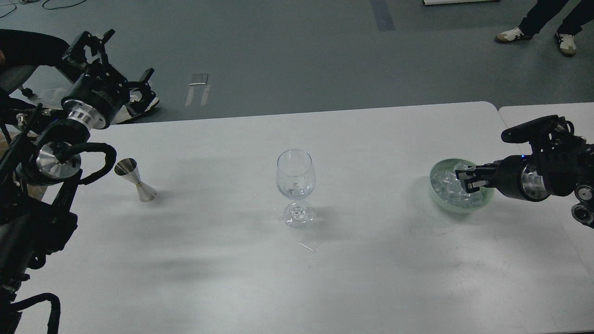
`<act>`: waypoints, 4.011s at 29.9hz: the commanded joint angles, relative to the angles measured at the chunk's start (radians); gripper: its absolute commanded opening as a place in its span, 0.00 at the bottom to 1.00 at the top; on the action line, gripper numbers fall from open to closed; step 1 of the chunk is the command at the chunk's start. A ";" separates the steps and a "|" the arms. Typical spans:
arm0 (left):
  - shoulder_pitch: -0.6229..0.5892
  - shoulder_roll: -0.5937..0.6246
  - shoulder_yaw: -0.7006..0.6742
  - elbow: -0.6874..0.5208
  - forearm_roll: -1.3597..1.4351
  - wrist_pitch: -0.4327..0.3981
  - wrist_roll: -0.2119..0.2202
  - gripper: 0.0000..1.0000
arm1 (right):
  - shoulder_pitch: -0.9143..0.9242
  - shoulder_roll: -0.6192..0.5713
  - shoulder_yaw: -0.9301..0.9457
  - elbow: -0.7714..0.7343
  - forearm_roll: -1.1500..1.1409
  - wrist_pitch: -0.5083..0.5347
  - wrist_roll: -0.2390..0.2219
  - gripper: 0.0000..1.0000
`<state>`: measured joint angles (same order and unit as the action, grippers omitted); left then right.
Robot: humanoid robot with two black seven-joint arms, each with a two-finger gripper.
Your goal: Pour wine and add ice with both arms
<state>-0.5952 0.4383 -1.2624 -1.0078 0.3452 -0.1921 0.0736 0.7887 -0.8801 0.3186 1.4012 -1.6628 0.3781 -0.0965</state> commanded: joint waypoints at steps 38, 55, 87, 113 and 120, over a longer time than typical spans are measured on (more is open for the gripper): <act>-0.012 0.022 -0.002 -0.002 0.000 0.000 0.002 0.96 | 0.191 0.391 0.270 0.208 0.003 0.002 -0.111 0.19; 0.000 0.026 -0.002 -0.002 -0.002 0.000 0.000 0.96 | 0.168 0.546 0.215 0.196 -0.012 0.002 -0.154 0.19; 0.000 0.033 -0.003 -0.002 -0.002 -0.001 -0.009 0.96 | 0.161 0.556 0.155 0.174 0.000 0.004 -0.123 0.21; 0.000 0.034 -0.003 -0.002 -0.002 0.000 -0.009 0.96 | 0.149 0.558 0.145 0.160 -0.006 0.005 -0.118 0.37; 0.000 0.034 -0.003 -0.002 -0.002 0.000 -0.009 0.96 | 0.149 0.558 0.146 0.160 -0.006 0.005 -0.118 0.40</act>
<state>-0.5949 0.4724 -1.2656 -1.0093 0.3436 -0.1926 0.0644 0.9372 -0.3222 0.4632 1.5616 -1.6691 0.3835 -0.2148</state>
